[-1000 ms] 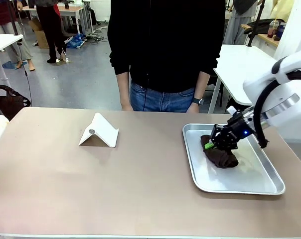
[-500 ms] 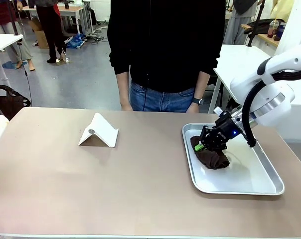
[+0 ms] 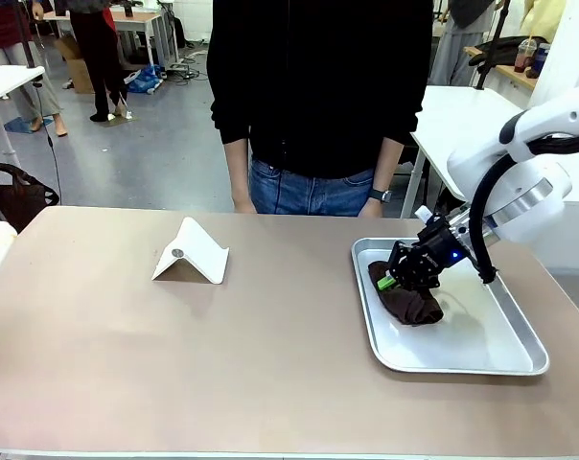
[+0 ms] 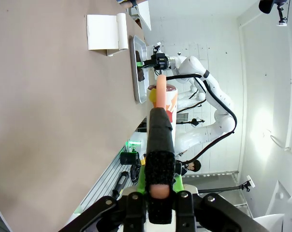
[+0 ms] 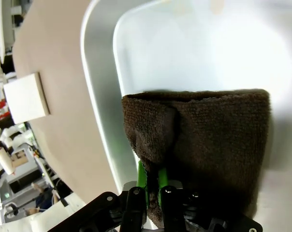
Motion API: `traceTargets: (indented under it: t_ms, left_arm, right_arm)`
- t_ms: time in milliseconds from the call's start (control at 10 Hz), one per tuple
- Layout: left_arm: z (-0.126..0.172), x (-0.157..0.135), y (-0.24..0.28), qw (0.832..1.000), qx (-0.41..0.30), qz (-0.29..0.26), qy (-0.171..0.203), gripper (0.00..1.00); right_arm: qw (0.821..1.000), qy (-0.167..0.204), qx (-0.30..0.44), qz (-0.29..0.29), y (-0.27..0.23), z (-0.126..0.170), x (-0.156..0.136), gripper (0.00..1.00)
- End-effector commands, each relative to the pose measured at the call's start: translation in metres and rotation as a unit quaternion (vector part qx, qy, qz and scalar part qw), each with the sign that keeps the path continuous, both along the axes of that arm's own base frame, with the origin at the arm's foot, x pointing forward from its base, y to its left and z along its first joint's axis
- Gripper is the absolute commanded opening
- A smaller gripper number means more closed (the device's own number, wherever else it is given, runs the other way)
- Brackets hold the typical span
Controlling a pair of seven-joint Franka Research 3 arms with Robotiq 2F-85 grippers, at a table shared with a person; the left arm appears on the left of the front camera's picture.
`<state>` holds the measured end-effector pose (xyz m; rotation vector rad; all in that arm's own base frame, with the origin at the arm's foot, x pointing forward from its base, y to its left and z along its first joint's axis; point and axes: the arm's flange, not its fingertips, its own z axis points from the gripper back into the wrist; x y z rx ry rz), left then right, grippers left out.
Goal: Clean the surface of the table.
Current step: Clean the area not pointed to by the person.
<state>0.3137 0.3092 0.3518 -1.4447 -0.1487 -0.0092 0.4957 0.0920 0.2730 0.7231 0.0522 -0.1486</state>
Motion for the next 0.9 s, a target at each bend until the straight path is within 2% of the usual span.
traceTargets:
  t_ms: [0,600,800]
  left_arm:
    - [0.003,-0.003,-0.001,1.000,0.000,0.001,0.000,0.22]
    - [0.003,-0.003,-0.001,1.000,0.000,0.001,0.000,0.22]
    - [0.003,-0.003,-0.001,1.000,0.000,0.001,0.000,0.22]
  right_arm:
    - [0.999,-0.034,-0.003,-0.035,-0.034,-0.005,-0.006,0.10]
    - [0.991,-0.075,0.040,-0.098,-0.091,0.020,-0.020,0.10]
    - [0.983,-0.084,0.138,-0.091,-0.099,0.034,-0.026,0.10]
